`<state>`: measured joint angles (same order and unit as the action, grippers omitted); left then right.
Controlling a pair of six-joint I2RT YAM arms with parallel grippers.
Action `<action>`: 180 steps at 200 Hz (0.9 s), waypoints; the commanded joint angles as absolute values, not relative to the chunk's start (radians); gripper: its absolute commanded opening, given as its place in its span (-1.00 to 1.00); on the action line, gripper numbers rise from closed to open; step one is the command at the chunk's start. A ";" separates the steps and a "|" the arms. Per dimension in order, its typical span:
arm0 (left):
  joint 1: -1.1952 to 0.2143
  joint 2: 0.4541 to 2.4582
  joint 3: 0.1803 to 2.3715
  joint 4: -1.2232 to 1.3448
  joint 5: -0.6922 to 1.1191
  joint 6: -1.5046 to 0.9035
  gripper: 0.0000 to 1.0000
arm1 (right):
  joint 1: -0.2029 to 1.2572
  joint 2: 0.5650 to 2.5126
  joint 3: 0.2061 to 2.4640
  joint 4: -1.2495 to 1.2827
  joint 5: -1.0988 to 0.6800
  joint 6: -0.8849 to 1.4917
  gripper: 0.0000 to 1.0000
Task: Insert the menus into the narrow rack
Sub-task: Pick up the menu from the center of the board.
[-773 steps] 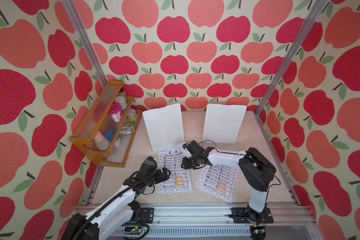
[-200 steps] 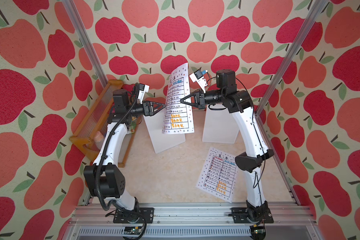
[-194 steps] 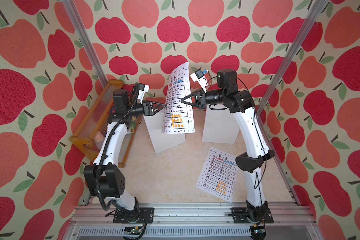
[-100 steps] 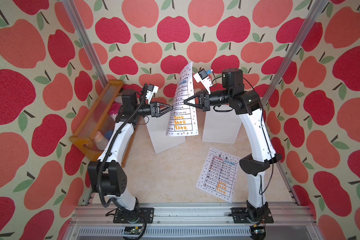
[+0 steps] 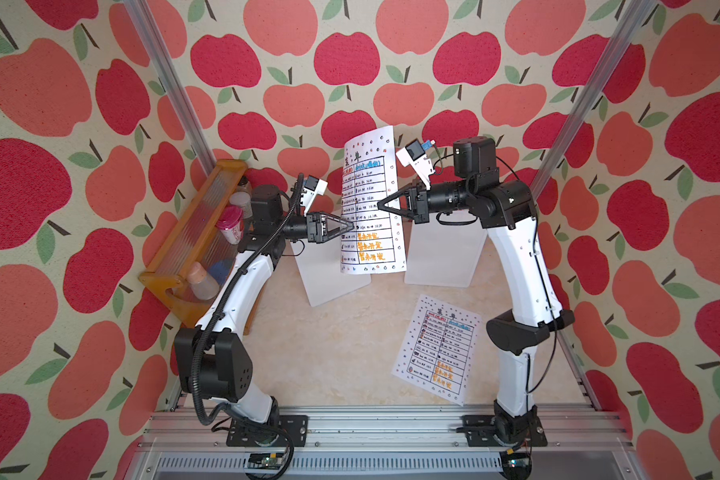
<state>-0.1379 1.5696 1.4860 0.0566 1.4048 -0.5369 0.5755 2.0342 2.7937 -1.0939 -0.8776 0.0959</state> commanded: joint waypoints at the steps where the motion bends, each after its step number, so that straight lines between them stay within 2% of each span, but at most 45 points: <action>1: -0.138 1.519 1.467 0.067 1.437 -0.532 0.71 | 0.571 2.005 2.779 -1.145 -0.833 0.046 -1.00; 49: -0.129 1.434 1.440 -0.098 1.419 -0.416 0.65 | 0.549 1.977 2.736 -1.193 -0.746 0.004 -1.00; 180: -0.149 1.296 1.356 -0.058 1.366 -0.430 0.54 | 0.503 1.958 2.721 -1.159 -0.817 0.055 -1.00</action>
